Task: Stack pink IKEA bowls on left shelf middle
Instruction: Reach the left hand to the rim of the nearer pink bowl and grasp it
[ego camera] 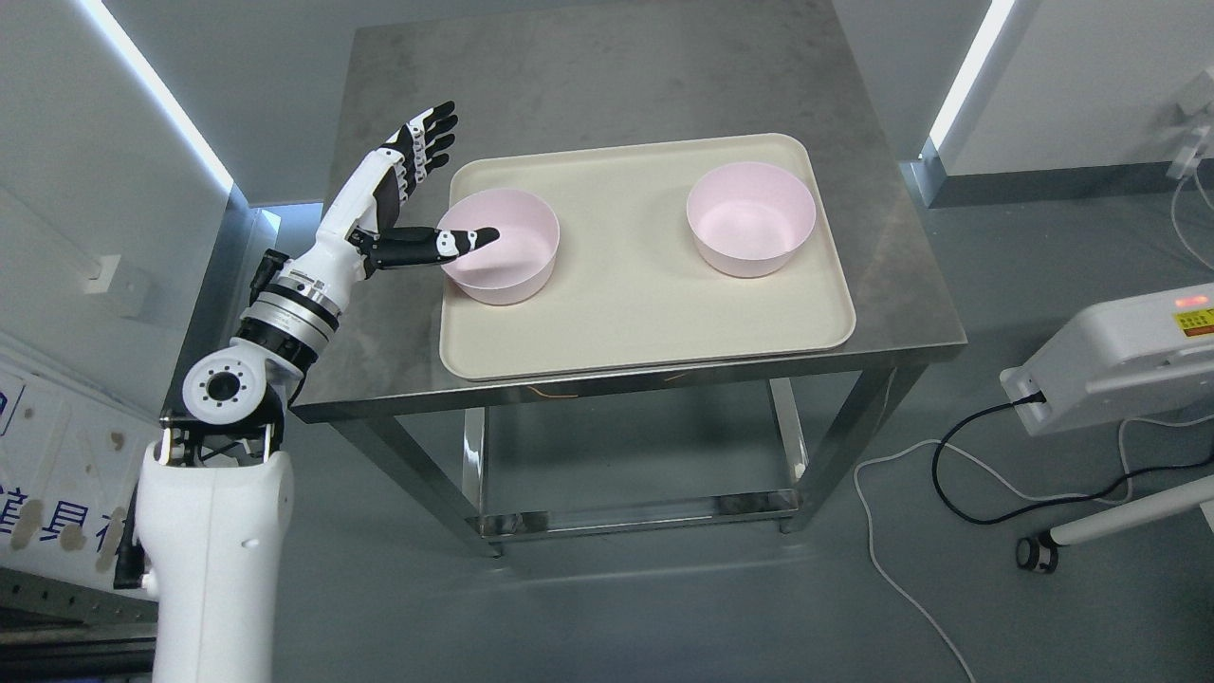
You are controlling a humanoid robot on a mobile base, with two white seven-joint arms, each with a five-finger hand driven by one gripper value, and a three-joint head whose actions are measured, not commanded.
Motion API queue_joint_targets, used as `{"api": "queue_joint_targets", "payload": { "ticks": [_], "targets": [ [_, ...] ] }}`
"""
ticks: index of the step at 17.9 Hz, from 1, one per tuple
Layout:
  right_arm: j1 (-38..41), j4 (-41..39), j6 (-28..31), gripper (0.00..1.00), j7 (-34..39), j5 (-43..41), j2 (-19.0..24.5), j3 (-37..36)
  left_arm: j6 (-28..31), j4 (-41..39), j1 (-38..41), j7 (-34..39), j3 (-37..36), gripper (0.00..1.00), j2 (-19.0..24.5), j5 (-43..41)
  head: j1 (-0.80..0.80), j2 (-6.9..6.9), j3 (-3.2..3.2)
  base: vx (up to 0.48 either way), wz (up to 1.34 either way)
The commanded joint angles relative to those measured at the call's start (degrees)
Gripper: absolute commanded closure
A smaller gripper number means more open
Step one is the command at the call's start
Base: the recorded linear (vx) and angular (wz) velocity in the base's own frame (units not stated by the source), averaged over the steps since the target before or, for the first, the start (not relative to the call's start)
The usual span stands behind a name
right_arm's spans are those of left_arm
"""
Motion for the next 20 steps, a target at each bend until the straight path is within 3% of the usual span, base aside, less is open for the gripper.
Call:
{"api": "queue_joint_targets", "payload": {
  "ticks": [1, 5, 12, 15, 20],
  "targets": [
    [0.0, 0.0, -0.04, 0.0, 0.02, 0.0, -1.0, 0.0, 2.01, 8.75, -4.43, -0.89, -5.31, 0.08, 6.8, -5.72, 0.0, 0.0, 0.0, 0.0, 0.0],
    [0.0, 0.0, -0.04, 0.0, 0.02, 0.0, -1.0, 0.0, 2.1, 10.33, -6.71, -1.07, -5.66, 0.25, 4.6, -5.81, 0.0, 0.0, 0.0, 0.0, 0.0],
    [0.0, 0.0, -0.04, 0.0, 0.02, 0.0, -1.0, 0.0, 1.75, 15.33, -11.54, -1.51, -14.97, 0.32, 2.84, -13.17, 0.0, 0.0, 0.0, 0.0, 0.0],
    [0.0, 0.0, -0.04, 0.0, 0.02, 0.0, -1.0, 0.0, 1.4, 16.31, -12.43, -2.91, -14.63, 0.47, 2.22, -15.47, 0.0, 0.0, 0.0, 0.0, 0.0],
    [0.0, 0.0, -0.04, 0.0, 0.02, 0.0, -1.0, 0.0, -0.09, 16.31, -11.99, -3.53, -14.98, 0.57, 2.22, -17.14, 0.0, 0.0, 0.0, 0.0, 0.0]
  ]
}}
